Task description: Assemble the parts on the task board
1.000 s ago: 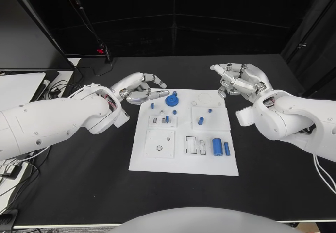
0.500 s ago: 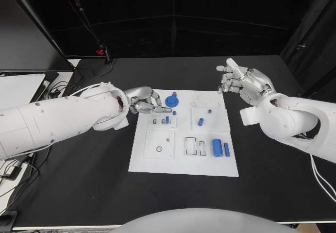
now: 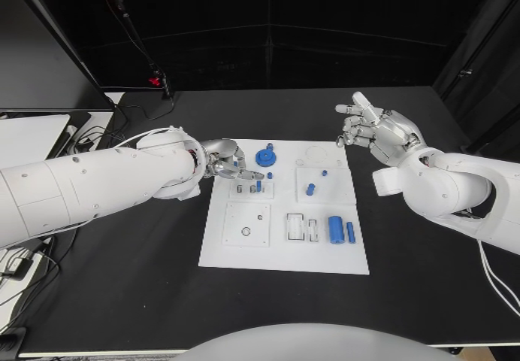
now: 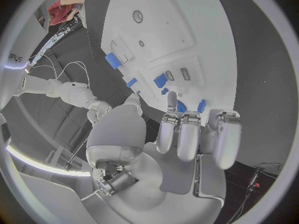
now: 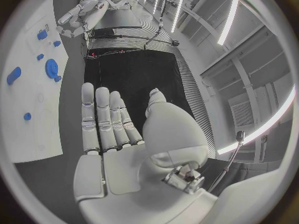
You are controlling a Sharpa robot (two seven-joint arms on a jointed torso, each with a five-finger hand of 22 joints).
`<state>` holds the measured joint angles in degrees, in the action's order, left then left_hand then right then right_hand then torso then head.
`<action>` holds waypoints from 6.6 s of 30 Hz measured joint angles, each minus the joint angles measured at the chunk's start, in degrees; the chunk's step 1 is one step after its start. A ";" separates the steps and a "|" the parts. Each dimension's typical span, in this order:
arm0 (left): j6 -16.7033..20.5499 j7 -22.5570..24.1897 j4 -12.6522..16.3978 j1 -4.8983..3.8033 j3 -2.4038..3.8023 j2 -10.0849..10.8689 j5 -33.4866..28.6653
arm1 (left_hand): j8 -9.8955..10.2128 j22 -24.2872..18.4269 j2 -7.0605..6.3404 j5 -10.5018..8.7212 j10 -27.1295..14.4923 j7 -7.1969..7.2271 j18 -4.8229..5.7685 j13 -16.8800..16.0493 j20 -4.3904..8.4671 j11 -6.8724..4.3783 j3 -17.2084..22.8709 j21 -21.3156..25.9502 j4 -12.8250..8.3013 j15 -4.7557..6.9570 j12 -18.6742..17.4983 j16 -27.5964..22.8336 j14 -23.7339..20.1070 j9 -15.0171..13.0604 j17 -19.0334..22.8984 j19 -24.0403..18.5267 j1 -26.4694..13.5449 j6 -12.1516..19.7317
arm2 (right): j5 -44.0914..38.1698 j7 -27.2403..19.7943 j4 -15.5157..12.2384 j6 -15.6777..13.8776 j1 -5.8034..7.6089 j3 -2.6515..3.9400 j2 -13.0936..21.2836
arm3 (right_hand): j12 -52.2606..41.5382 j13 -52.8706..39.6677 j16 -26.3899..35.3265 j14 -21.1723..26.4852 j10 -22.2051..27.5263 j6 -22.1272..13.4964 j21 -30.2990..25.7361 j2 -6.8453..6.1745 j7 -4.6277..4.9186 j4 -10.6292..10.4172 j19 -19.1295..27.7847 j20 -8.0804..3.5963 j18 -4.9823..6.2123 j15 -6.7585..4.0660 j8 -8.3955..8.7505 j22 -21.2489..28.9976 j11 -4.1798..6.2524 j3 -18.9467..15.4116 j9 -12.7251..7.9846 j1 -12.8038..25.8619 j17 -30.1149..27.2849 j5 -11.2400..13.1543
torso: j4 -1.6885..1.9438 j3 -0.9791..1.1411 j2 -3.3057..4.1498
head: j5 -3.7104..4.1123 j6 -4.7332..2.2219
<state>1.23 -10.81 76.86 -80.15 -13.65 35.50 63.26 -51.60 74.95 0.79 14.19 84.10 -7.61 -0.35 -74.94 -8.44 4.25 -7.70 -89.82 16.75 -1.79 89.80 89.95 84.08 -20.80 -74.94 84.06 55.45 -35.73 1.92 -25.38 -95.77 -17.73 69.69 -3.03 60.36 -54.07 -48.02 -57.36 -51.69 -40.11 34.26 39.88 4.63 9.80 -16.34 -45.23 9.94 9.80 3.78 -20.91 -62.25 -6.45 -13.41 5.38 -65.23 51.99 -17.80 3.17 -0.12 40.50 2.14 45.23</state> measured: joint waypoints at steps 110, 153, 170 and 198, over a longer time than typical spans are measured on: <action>-11.78 -6.73 -9.38 0.42 0.03 -10.84 -0.70 | 11.53 -0.04 7.21 18.85 0.02 4.29 -0.01 -0.15 3.44 -3.66 4.82 0.01 -0.05 3.73 0.01 0.00 -0.07 -12.06 0.03 -0.03 16.78 -9.03 | 0.63 5.10 2.38 0.46 -1.66 -0.22 -1.12 | 0.00 4.58 -0.66 2.26 1.84 -2.30 -1.34 1.43 -0.26 -0.02 0.61 0.61 -0.02 0.62 -2.00 1.66 -0.61 -0.96 -0.13 -0.37 -3.26 0.00 | 0.14 0.00 -0.04 | 1.67 1.02; -8.86 -4.20 -7.19 0.34 0.05 -6.86 -3.13 | 13.56 -0.04 2.52 27.07 -0.19 3.67 -0.02 -0.08 3.85 -3.84 12.05 0.01 -0.02 3.73 0.12 0.00 -0.07 -14.85 0.03 -0.04 21.82 -9.86 | 0.63 6.41 3.20 0.37 -2.26 -0.28 -1.01 | -0.46 5.59 -1.12 3.08 2.87 -3.29 -1.78 1.66 -0.43 0.14 0.82 0.82 -0.02 1.04 -2.54 2.08 -0.81 -1.11 -0.22 -0.60 -4.08 0.00 | 0.26 0.07 -0.03 | 1.30 1.63; -8.87 -6.31 -6.72 0.32 0.02 -5.74 -3.88 | 14.00 -0.04 2.51 26.37 -0.18 3.58 -0.02 -0.02 3.85 -3.84 12.78 0.00 -0.13 3.73 0.12 0.00 -0.07 -16.49 0.04 -0.04 20.82 -9.96 | 0.63 6.47 3.26 0.38 -2.32 -0.30 -1.03 | -0.46 5.75 -1.12 3.08 3.07 -3.29 -1.78 1.66 -0.44 -0.03 0.82 0.82 -0.02 1.04 -2.54 2.19 -1.02 -1.28 -0.27 -0.60 -4.23 0.00 | 0.15 -0.02 -0.03 | 0.96 1.92; -8.78 -8.06 -7.08 0.45 0.01 -6.92 -4.06 | 14.44 -0.04 2.56 25.50 -0.18 3.70 -0.02 -0.03 3.84 -3.84 13.57 0.01 0.03 3.73 0.12 0.00 -0.07 -17.11 0.04 -0.04 20.34 -9.81 | 0.64 6.51 3.24 0.44 -2.42 -0.31 -1.03 | -0.70 6.09 -1.33 3.49 3.27 -3.67 -2.00 1.88 -0.41 -0.02 1.02 1.03 -0.02 1.04 -2.83 2.32 -1.23 -1.27 -0.26 -0.38 -4.51 0.20 | 0.12 0.00 -0.03 | 1.20 2.38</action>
<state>-7.55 -18.87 69.79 -79.70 -13.63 28.58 59.20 -37.16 74.90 3.35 39.69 83.92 -3.91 -0.37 -74.96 -4.60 0.41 5.87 -89.82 16.78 1.94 89.92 89.95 84.00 -37.90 -74.91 84.01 75.79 -45.54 2.56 -18.87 -92.53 -17.29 67.27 -3.34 59.33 -54.77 -41.93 -58.69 -48.20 -36.85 30.59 37.88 6.51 9.39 -16.36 -44.20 10.97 9.79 4.81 -23.74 -59.94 -7.68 -14.68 5.12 -65.61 47.48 -17.60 3.28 -0.12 40.46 3.33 47.61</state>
